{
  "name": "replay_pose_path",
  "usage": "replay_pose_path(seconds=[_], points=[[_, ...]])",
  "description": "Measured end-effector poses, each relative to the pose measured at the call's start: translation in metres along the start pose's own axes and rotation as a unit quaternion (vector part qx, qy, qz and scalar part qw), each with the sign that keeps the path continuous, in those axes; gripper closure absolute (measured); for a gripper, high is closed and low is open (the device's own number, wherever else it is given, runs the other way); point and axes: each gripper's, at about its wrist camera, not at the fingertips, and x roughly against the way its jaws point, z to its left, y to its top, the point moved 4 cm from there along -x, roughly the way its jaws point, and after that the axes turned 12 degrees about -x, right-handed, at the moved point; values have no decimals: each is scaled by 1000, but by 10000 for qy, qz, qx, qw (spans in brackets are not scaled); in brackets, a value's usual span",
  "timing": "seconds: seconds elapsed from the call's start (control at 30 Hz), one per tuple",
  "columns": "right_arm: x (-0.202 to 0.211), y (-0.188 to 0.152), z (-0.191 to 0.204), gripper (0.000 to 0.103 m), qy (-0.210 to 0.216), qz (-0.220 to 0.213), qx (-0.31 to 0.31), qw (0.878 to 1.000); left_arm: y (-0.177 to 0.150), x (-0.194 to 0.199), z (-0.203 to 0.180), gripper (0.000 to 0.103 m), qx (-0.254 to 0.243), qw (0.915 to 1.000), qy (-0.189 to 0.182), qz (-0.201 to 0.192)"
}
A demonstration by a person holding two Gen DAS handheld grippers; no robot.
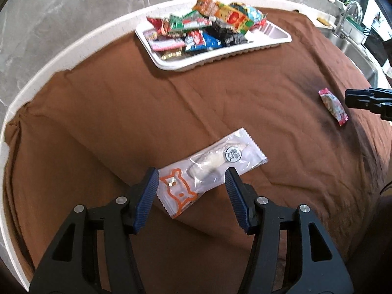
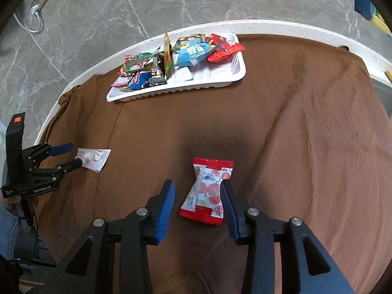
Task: Organize snacks
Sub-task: 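Grasp the white packet with left tool while right tool grasps red-white candy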
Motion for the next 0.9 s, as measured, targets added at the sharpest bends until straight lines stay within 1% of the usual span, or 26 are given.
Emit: replay_pose_path(seconds=[0.03,0.07,0.13,0.2,0.27,0.37,0.4,0.47,0.57,0.7,0.9], points=[[0,0,0,61,-7,-8,-17,10000,-1,-3,1,49,8,10000,-48,35],[0,0,-1,61,-14,-10,-25,10000,-2,-7,2,46,29,9999,-149,67],[0,-1,-2,61,-26,-14,-55,10000,-2,-8,1,45,46,9996,-295,23],[0,-2,-2,60,-44,-16,-75,10000,-3,-9,-2,45,101,9982,-586,0],[0,-2,-4,60,-47,-7,-112,9999,-4,-9,-7,45,130,9969,-774,-35],[0,-3,-5,60,-58,-4,-133,9999,-5,-3,-19,45,44,9930,-1167,-164],[0,-3,-5,60,-60,-3,-134,9999,-4,0,-22,45,1,9924,-1214,-183],[1,-3,-5,59,-72,-18,-128,9999,-3,6,-27,45,-97,9929,-1158,-239],[2,-2,-6,55,-84,-39,-132,9999,-1,10,-24,45,-87,9958,-871,-272],[-1,-3,-8,55,-135,-9,-114,9998,6,7,-15,45,-84,9980,-579,-251],[-5,-6,-10,55,-226,22,-68,9997,13,-1,-13,45,-144,9987,-453,-194]])
